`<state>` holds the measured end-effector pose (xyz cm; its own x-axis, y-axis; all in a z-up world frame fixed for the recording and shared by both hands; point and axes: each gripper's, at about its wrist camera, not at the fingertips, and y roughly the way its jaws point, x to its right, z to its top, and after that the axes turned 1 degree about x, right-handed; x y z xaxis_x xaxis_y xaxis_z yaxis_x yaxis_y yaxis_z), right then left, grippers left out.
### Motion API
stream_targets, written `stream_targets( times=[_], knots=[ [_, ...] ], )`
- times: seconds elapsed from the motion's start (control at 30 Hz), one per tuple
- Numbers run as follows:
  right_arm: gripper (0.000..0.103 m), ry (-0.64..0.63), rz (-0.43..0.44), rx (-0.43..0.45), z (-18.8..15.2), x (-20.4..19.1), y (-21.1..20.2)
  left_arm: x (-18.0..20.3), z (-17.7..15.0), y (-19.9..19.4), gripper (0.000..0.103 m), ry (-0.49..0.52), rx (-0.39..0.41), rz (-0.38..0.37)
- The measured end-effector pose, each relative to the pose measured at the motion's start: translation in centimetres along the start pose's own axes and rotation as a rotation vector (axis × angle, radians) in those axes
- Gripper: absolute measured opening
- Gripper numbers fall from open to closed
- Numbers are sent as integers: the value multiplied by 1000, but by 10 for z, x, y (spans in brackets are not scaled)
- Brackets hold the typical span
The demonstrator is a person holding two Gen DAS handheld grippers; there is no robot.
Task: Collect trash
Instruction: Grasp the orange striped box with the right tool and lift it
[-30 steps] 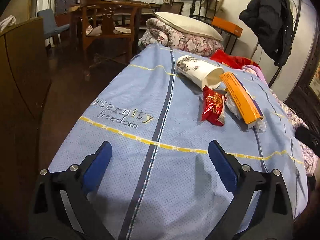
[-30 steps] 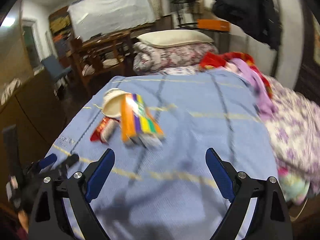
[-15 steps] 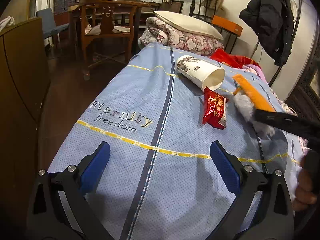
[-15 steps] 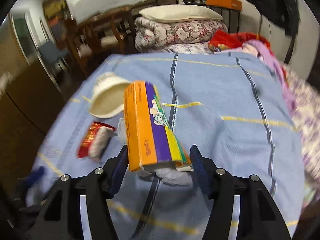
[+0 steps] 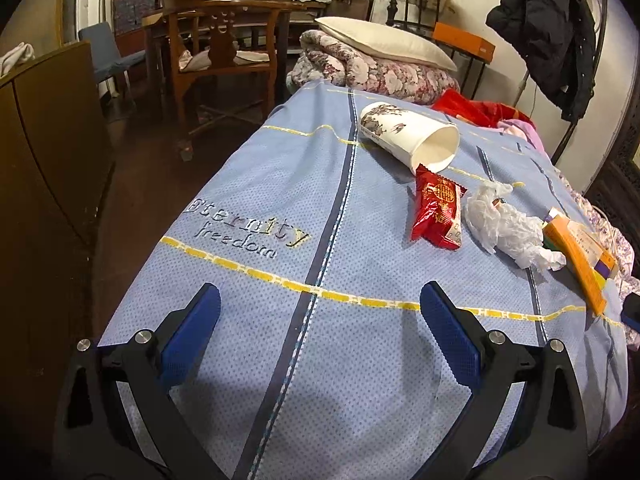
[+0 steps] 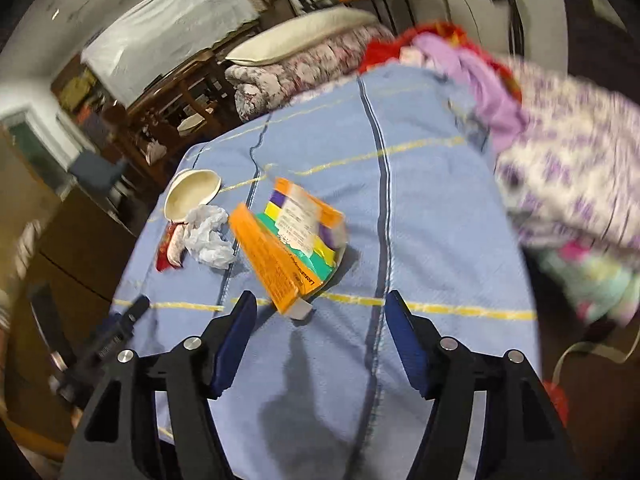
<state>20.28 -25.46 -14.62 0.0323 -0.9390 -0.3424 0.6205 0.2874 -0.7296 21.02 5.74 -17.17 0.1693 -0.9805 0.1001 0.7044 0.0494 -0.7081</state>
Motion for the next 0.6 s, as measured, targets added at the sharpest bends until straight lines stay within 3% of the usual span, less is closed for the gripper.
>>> stream_targets(
  times=[0.13, 0.3, 0.43, 0.53, 0.6],
  knots=[
    [66, -149, -77, 60, 1, -18, -5, 1, -1, 0, 96, -3, -2, 8],
    [70, -246, -121, 61, 13, -28, 14, 1, -1, 0, 96, -2, -2, 11],
    [85, -239, -154, 64, 29, -29, 32, 1, -2, 1, 96, -1, -3, 11],
    [84, -239, -144, 28, 29, -32, 45, 0, -2, 0, 96, -5, -2, 4],
    [38, -257, -149, 36, 20, -34, 47, 0, -2, 0, 96, -8, -1, -1]
  ],
)
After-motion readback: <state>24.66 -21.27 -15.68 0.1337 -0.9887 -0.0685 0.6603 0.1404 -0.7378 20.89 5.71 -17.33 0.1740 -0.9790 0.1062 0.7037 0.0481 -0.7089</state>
